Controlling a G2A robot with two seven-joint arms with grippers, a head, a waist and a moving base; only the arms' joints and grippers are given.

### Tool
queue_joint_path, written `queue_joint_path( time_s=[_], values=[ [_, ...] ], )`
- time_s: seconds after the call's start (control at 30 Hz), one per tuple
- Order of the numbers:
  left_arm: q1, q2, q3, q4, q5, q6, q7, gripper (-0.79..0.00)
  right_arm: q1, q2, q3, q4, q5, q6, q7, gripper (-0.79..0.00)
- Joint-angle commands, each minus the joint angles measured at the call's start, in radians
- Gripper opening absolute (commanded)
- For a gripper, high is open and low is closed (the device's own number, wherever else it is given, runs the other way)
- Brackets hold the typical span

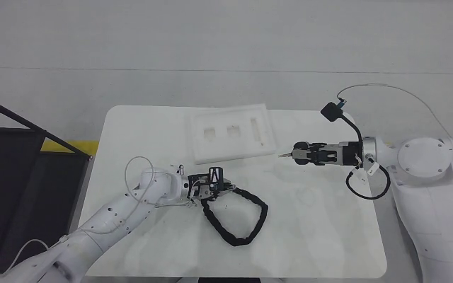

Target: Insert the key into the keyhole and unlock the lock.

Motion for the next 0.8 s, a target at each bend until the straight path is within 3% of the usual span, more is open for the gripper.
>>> queue_joint_path(
  time_s=[0.0,0.5,0.77],
  values=[
    [0.0,-0.001,-0.013,-0.007,-0.013,-0.004,0.01,-0.785,0.0,0.0,0.0,0.0,0.0,0.0,0.0,-0.785],
    [0.047,0.021,-0.141,-0.164,-0.133,-0.102,0.078,-0.785,0.0,0.0,0.0,0.0,0.0,0.0,0.0,-0.785],
    [0.062,0.015,-0.172,-0.248,-0.201,-0.141,0.121,-0.785,0.0,0.0,0.0,0.0,0.0,0.0,0.0,-0.785]
  ],
)
